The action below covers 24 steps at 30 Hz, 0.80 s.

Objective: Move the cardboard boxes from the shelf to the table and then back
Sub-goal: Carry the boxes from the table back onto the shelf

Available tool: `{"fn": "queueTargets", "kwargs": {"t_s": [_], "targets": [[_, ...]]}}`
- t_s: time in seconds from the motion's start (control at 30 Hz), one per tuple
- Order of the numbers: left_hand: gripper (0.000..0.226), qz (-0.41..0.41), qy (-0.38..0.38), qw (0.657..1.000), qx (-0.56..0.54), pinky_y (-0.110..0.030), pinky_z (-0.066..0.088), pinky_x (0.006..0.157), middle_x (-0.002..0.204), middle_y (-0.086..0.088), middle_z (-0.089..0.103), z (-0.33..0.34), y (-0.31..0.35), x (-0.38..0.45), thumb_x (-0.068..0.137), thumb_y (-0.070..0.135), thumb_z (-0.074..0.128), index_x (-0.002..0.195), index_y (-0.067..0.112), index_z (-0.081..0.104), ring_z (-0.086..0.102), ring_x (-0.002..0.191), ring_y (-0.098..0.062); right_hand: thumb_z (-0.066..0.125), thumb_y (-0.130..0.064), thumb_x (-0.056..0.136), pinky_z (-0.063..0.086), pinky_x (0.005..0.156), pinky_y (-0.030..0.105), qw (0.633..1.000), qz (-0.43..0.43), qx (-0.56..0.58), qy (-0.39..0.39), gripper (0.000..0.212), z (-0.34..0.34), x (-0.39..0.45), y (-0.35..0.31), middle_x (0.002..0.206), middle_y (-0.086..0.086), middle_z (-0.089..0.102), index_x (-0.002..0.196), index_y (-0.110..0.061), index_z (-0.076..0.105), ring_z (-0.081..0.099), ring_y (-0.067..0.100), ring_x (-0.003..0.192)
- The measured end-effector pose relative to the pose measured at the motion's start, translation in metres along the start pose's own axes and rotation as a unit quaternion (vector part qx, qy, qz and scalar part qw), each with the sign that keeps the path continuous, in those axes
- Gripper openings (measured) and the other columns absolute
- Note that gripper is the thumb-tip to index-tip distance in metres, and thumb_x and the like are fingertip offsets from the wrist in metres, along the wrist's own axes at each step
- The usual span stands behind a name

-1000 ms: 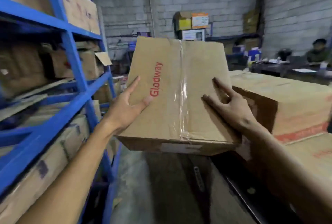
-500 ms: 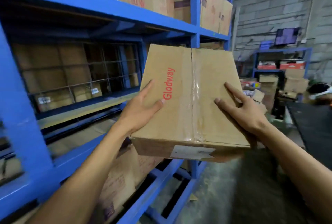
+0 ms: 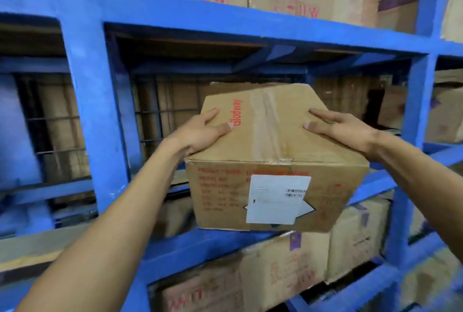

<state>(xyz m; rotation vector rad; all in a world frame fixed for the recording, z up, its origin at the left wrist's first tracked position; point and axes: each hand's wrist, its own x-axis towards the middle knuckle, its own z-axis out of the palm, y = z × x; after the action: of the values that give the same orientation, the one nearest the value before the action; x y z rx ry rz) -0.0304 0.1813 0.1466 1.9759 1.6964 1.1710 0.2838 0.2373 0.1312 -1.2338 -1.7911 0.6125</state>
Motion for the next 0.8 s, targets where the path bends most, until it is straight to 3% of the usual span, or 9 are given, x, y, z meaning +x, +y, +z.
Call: {"fn": "queueTargets", "kwargs": {"t_s": [0.1, 0.23, 0.33, 0.37, 0.47, 0.57, 0.63, 0.73, 0.8], "targets": [[0.074, -0.033, 0.021, 0.999, 0.028, -0.02, 0.029, 0.092, 0.155, 0.003, 0.038, -0.016, -0.011, 0.03, 0.089, 0.054, 0.062, 0.153, 0.033, 0.032, 0.043, 0.13, -0.013, 0.073, -0.051, 0.082, 0.037, 0.094, 0.026, 0.999, -0.003, 0.043, -0.029, 0.066, 0.024, 0.052, 0.006, 0.139, -0.01, 0.046, 0.143, -0.04, 0.049, 0.051, 0.014, 0.116], [0.073, -0.082, 0.04, 0.993, 0.068, -0.02, 0.028, 0.095, 0.155, 0.001, 0.039, -0.028, -0.036, 0.063, 0.09, 0.053, 0.062, 0.152, 0.027, 0.035, 0.044, 0.132, -0.016, 0.076, -0.059, 0.072, 0.036, 0.11, 0.034, 0.993, -0.011, 0.069, -0.097, 0.068, 0.059, 0.115, 0.017, 0.142, -0.01, 0.049, 0.135, -0.044, 0.056, 0.053, 0.015, 0.122], [0.071, -0.136, 0.055, 0.982, 0.12, -0.029, 0.029, 0.106, 0.156, 0.001, 0.036, -0.036, -0.055, 0.081, 0.09, 0.058, 0.059, 0.151, 0.029, 0.038, 0.039, 0.139, -0.022, 0.071, -0.046, 0.084, 0.044, 0.087, 0.025, 0.985, -0.028, 0.093, -0.143, 0.049, 0.081, 0.147, 0.017, 0.125, -0.012, 0.056, 0.132, -0.041, 0.059, 0.058, 0.009, 0.104], [0.069, -0.153, 0.058, 0.977, 0.136, -0.033, 0.029, 0.109, 0.156, 0.001, 0.037, -0.039, -0.061, 0.085, 0.089, 0.06, 0.058, 0.15, 0.031, 0.04, 0.04, 0.138, -0.023, 0.069, -0.045, 0.085, 0.048, 0.086, 0.028, 0.98, -0.027, 0.11, -0.164, 0.043, 0.087, 0.155, 0.017, 0.121, -0.01, 0.061, 0.128, -0.041, 0.063, 0.061, 0.011, 0.1], [0.063, -0.188, 0.053, 0.969, 0.153, -0.042, 0.031, 0.114, 0.154, -0.001, 0.039, -0.048, -0.08, 0.098, 0.089, 0.06, 0.057, 0.145, 0.033, 0.046, 0.046, 0.132, -0.023, 0.066, -0.049, 0.085, 0.048, 0.102, 0.045, 0.943, -0.045, 0.199, -0.265, 0.039, 0.108, 0.165, 0.027, 0.118, 0.005, 0.071, 0.121, -0.036, 0.069, 0.068, 0.024, 0.106], [0.056, -0.208, 0.062, 0.96, 0.175, -0.034, 0.038, 0.107, 0.143, 0.0, 0.053, -0.053, -0.099, 0.106, 0.091, 0.055, 0.059, 0.141, 0.029, 0.053, 0.053, 0.123, -0.02, 0.077, -0.068, 0.063, 0.047, 0.101, 0.042, 0.898, -0.071, 0.331, -0.282, 0.081, 0.13, 0.172, 0.049, 0.129, 0.005, 0.066, 0.131, -0.026, 0.063, 0.064, 0.023, 0.115], [0.05, -0.228, 0.087, 0.956, 0.165, -0.031, 0.043, 0.099, 0.131, 0.0, 0.063, -0.057, -0.109, 0.112, 0.09, 0.052, 0.062, 0.134, 0.027, 0.061, 0.059, 0.111, -0.018, 0.084, -0.072, 0.046, 0.053, 0.093, 0.042, 0.884, -0.143, 0.336, -0.292, 0.104, 0.141, 0.171, 0.058, 0.132, 0.003, 0.062, 0.136, -0.026, 0.057, 0.064, 0.024, 0.115], [0.039, -0.243, 0.124, 0.931, 0.242, -0.034, 0.047, 0.092, 0.12, -0.002, 0.067, -0.055, -0.115, 0.126, 0.091, 0.049, 0.061, 0.124, 0.028, 0.066, 0.06, 0.102, -0.021, 0.093, -0.045, 0.055, 0.059, 0.078, 0.035, 0.906, -0.196, 0.285, -0.244, 0.08, 0.161, 0.179, 0.061, 0.132, 0.003, 0.054, 0.125, -0.031, 0.058, 0.068, 0.016, 0.105], [0.038, -0.234, 0.165, 0.887, 0.362, -0.035, 0.05, 0.083, 0.116, -0.004, 0.068, -0.048, -0.114, 0.133, 0.091, 0.05, 0.053, 0.119, 0.028, 0.066, 0.061, 0.097, -0.026, 0.092, -0.044, 0.059, 0.059, 0.081, 0.04, 0.916, -0.202, 0.277, -0.211, 0.066, 0.174, 0.184, 0.06, 0.125, 0.0, 0.062, 0.116, -0.035, 0.059, 0.069, 0.015, 0.103]]}}
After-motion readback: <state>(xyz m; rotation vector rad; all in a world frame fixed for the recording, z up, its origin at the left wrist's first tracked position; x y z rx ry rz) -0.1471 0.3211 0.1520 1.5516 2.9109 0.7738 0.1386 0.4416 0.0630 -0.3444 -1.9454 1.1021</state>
